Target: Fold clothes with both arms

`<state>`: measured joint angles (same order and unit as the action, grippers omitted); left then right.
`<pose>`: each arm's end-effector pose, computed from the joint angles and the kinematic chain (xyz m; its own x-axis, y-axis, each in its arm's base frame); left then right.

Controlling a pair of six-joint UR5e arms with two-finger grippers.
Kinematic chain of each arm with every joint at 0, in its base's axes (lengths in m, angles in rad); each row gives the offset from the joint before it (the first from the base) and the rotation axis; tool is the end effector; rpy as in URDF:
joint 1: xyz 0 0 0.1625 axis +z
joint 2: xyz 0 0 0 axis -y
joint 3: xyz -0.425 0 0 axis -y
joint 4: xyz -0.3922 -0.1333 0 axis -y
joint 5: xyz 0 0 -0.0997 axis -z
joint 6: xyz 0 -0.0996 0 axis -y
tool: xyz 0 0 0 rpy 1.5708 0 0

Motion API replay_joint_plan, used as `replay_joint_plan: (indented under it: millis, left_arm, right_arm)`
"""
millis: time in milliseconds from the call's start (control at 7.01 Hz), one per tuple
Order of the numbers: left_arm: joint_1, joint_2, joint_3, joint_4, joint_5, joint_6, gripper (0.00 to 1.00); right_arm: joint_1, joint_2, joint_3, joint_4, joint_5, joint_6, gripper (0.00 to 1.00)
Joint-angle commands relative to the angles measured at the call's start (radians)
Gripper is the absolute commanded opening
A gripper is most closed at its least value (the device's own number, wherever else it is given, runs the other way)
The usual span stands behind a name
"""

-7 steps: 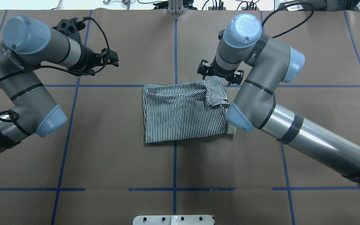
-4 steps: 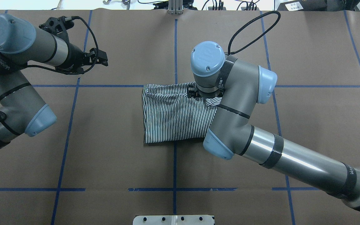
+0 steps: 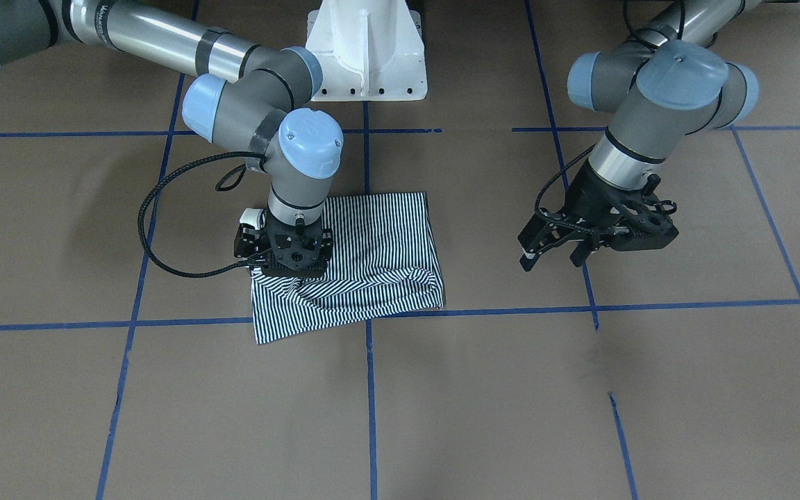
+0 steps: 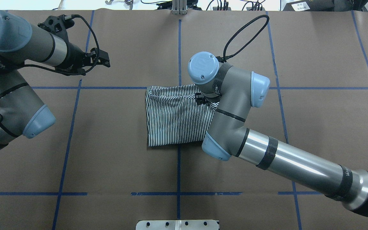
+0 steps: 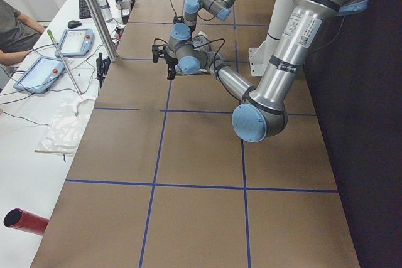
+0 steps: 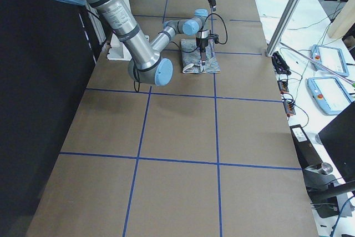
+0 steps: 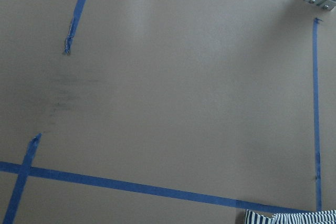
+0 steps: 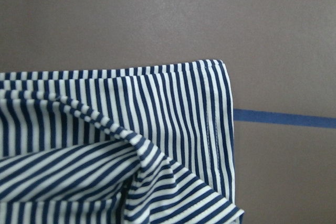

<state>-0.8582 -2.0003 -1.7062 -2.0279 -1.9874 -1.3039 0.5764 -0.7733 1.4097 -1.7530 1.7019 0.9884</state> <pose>0.3467 -0.5435 0.3014 0.4519 -0.1542 -0.8786 0.3598 0.9328 0.0214 -0.5653 -0.5110 0.2713 0.9000 -0.0654 0.4310 0.0033 0.9897 0.1432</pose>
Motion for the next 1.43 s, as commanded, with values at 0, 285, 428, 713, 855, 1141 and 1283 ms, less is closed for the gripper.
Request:
replay_joint_plan:
  millis: [0, 285, 428, 713, 855, 1141, 1283]
  left_arm:
    - [-0.004, 0.0, -0.001, 0.0, -0.004, 0.0, 1.0]
    - [-0.002, -0.003, -0.003, 0.002, -0.004, -0.009, 1.0]
    - [-0.002, -0.006, -0.006, 0.002, -0.005, -0.012, 1.0]
    - [-0.004, 0.0, -0.015, 0.0, -0.011, -0.011, 1.0]
    - [-0.019, 0.002, -0.016, 0.0, -0.039, -0.003, 1.0]
    - [-0.022, -0.012, -0.012, 0.041, -0.034, 0.0, 1.0]
    - [-0.041, -0.011, -0.015, 0.048, -0.039, 0.017, 1.0]
  right_arm:
    - [0.025, -0.001, -0.029, 0.003, -0.007, -0.066, 1.0]
    - [0.113, -0.001, -0.076, 0.009, -0.005, -0.193, 1.0]
    - [0.156, -0.001, -0.13, 0.036, -0.005, -0.241, 1.0]
    - [0.255, -0.008, -0.189, 0.157, 0.025, -0.353, 1.0]
    - [0.304, -0.008, -0.176, 0.164, 0.13, -0.376, 1.0]
    - [0.419, -0.127, -0.007, 0.168, 0.38, -0.402, 1.0]
    - [0.474, -0.197, 0.071, 0.17, 0.503, -0.404, 1.0]
